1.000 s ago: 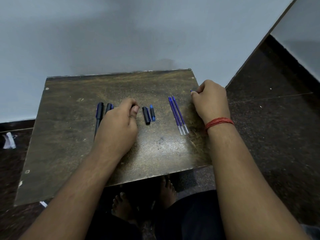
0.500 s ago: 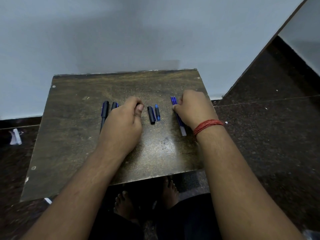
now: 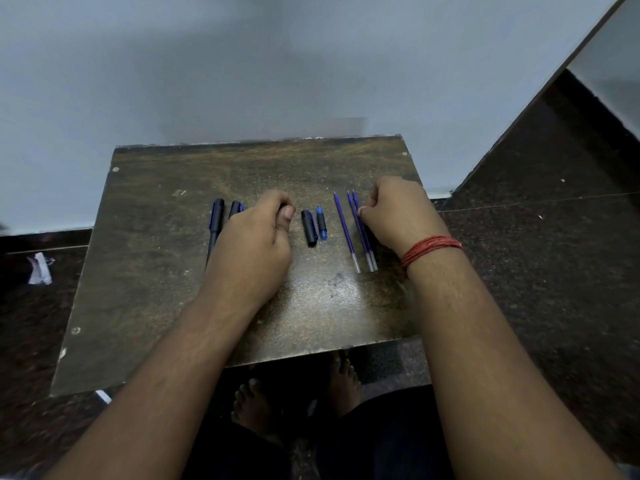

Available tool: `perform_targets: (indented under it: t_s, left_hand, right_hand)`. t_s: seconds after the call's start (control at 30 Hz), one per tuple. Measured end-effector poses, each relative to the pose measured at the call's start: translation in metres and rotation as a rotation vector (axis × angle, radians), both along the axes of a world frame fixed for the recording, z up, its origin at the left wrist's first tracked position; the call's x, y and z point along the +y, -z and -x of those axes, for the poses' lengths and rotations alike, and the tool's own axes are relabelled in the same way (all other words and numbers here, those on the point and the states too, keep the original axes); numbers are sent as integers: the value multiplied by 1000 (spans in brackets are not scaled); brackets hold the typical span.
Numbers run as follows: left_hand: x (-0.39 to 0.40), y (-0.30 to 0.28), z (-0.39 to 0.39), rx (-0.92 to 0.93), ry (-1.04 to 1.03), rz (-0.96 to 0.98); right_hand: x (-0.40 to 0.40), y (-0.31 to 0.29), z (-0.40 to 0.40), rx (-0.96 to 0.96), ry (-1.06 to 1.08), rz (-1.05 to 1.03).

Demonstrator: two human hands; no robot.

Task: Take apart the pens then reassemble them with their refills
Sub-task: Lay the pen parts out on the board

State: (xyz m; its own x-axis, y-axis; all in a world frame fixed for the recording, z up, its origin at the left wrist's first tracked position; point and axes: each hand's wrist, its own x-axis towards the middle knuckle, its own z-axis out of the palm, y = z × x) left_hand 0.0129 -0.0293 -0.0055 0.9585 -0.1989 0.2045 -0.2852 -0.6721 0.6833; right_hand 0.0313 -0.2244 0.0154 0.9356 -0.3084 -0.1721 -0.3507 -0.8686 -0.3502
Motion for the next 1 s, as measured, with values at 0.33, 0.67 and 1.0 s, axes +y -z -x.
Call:
perform_targets:
  t_s: [0.33,0.67,1.0]
  left_hand:
    - [0,-1,1,11,-7,-10]
    - [-1,-1,2,23,0,-30]
    - [-3,-5,2,54,-23,-10]
  right_hand:
    - [11,-9,8,-3,-32,67]
    - [15,-8,7,-9,36,-1]
    - [7,-30,3,-233,73,-702]
